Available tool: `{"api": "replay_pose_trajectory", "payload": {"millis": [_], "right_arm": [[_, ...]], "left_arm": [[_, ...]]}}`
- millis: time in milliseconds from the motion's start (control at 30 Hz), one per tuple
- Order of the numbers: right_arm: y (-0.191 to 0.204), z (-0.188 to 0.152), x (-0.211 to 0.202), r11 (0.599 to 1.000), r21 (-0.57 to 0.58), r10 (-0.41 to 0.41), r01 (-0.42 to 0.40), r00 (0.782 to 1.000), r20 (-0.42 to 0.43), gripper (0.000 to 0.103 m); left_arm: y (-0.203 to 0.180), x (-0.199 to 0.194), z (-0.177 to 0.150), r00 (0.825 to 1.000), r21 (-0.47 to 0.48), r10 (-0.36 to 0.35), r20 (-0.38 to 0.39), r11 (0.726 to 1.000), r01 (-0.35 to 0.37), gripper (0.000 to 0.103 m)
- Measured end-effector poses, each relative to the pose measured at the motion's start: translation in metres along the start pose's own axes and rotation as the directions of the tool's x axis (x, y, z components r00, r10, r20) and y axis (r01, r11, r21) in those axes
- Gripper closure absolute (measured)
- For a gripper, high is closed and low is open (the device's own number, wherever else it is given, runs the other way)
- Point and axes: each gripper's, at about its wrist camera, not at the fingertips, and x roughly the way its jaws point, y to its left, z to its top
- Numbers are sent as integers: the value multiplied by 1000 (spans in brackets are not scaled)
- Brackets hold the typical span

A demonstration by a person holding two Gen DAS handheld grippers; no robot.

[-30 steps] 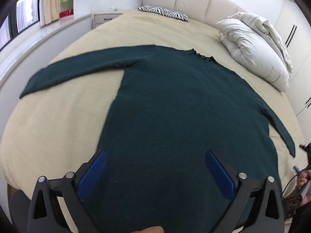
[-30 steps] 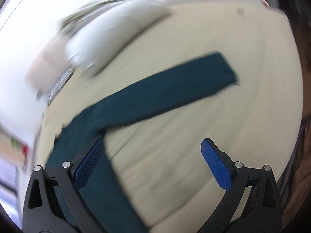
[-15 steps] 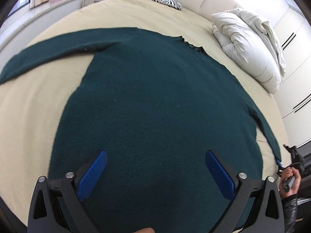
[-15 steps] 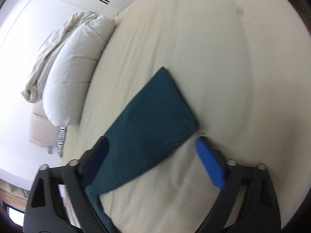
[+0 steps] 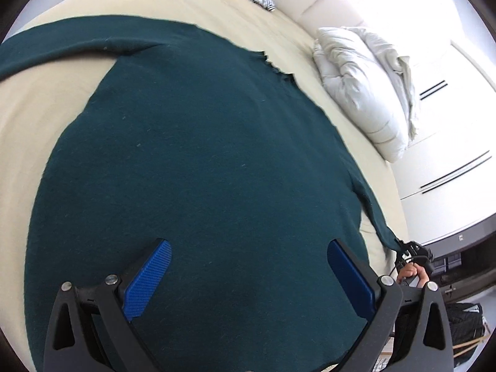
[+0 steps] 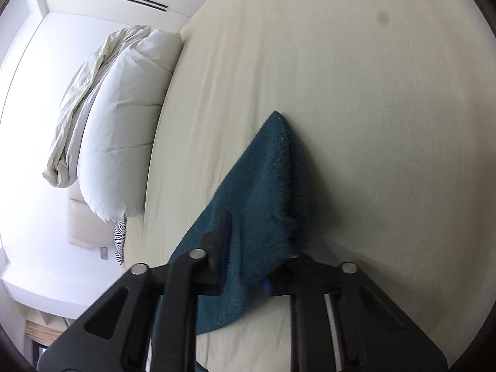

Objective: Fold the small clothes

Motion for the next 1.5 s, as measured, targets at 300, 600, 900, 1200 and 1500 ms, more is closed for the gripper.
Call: {"api": "replay_pose_trajectory", "payload": {"millis": [300, 600, 900, 1200, 1500], "right_arm": [[153, -73, 7, 910, -412, 46, -51, 999, -23, 96], [293, -278, 92, 661, -693, 78, -288, 945, -318, 96], [256, -356, 134, 564, -762, -99, -318, 890, -445, 50], [190, -309, 40, 640, -661, 83, -392, 891, -447, 33], [120, -210, 32, 824, -440, 160, -356, 893, -421, 32]], "left_arm": [[21, 5, 22, 999, -50, -29, -23, 998, 28, 0], [53, 3, 57, 998, -106, -43, 47, 993, 48, 0], [27, 37, 87, 999, -32, -42, 27, 999, 43, 0], [-43, 127, 120, 998, 119, 18, -57, 993, -11, 6], [-78, 179, 144, 978, 247, 202, -42, 951, -186, 67]]}}
